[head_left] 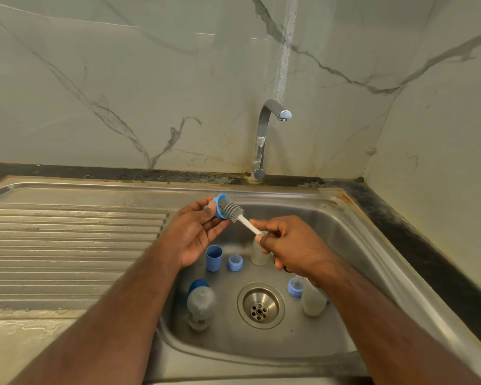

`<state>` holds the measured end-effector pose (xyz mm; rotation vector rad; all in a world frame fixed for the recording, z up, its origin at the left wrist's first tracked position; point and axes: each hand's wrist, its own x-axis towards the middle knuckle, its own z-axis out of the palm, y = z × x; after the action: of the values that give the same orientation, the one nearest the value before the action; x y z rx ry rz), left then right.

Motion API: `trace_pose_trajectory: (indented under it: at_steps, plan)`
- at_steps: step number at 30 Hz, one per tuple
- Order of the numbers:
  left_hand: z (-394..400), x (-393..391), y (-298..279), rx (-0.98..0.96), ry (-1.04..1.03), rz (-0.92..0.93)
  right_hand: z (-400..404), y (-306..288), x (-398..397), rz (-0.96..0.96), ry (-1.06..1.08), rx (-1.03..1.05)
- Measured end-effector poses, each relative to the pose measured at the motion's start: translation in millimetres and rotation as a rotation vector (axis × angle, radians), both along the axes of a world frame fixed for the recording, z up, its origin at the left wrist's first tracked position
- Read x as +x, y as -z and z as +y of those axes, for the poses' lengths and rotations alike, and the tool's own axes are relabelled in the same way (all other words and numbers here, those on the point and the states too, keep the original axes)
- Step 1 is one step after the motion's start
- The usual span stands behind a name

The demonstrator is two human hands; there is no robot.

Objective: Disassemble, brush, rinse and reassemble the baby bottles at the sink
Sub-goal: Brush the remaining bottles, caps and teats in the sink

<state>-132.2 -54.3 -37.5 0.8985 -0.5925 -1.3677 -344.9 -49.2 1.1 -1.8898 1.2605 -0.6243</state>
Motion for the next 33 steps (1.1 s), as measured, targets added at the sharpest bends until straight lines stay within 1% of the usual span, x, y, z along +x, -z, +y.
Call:
trace_pose_trajectory:
  at_steps: [3,6,9,11,14,16,19,22,25,28,30,33]
  plan:
    - [1,0,0,0.007,-0.011,-0.020,-4,-7,-7,0.057,-0.016,-0.024]
    - [0,-4,-1,0.002,0.015,-0.032,-4,-4,-7,0.029,0.049,-0.027]
    - [1,-3,-2,0.000,-0.004,-0.011,1,0,0,0.019,-0.008,-0.039]
    - [2,-2,-1,0.002,-0.018,-0.004,-2,-3,-2,0.068,-0.025,-0.059]
    - [1,-5,-1,0.009,-0.010,-0.011,-9,-6,-8,0.166,0.017,-0.125]
    - [0,-9,-2,0.009,-0.011,-0.015,-8,-2,-7,0.150,0.050,-0.142]
    - [-1,-7,-1,0.015,-0.039,-0.007,-6,3,-3,0.100,0.006,-0.124]
    - [-1,-5,0,0.029,-0.066,-0.015,-8,-2,-5,0.197,-0.016,-0.161]
    - [-1,-7,1,0.035,-0.061,-0.050,-9,-1,-6,0.309,0.049,-0.271]
    - [-1,-10,1,0.036,-0.066,-0.092,-6,1,-4,0.355,0.081,-0.354]
    - [-1,-11,1,0.027,-0.074,-0.107,-7,-1,-3,0.445,0.093,-0.405]
    - [-2,-9,0,0.024,-0.090,-0.110,-7,-3,-2,0.488,0.083,-0.381]
